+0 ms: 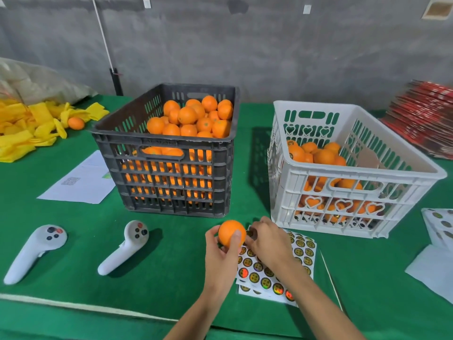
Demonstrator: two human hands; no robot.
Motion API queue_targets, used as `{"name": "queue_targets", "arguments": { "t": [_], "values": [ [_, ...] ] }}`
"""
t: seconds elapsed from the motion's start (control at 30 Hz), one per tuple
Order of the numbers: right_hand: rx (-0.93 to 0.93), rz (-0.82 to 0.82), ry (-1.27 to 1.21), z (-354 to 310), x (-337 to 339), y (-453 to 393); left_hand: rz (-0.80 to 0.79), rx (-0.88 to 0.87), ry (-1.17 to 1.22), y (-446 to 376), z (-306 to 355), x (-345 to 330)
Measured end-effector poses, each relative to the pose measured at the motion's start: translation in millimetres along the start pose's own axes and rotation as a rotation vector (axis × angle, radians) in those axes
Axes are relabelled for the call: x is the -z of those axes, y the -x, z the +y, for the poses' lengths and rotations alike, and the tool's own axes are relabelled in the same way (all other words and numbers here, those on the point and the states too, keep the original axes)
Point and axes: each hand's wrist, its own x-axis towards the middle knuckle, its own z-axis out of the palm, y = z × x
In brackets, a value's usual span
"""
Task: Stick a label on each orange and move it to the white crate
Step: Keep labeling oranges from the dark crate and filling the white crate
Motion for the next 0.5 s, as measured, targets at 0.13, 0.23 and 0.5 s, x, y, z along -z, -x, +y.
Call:
{"name": "queue_targets", "arguments": {
  "t": [0.13, 0.23, 0.5],
  "values": [
    [-0.1, -0.022, -0.158, -5.2, 1.4, -4.4, -0.014, 0.009, 0.0, -0.6, -0.8, 1.3],
    [-0.142, -0.061, -0.236, -6.3, 3.3, -9.0, -0.014, 0.01, 0.002, 0.2, 1.7, 1.0],
    [0.032, -0.081, 0.035, 2.9, 4.6, -15.9, -0.015, 0.019, 0.025, -1.5, 0.0, 0.7]
  ]
}}
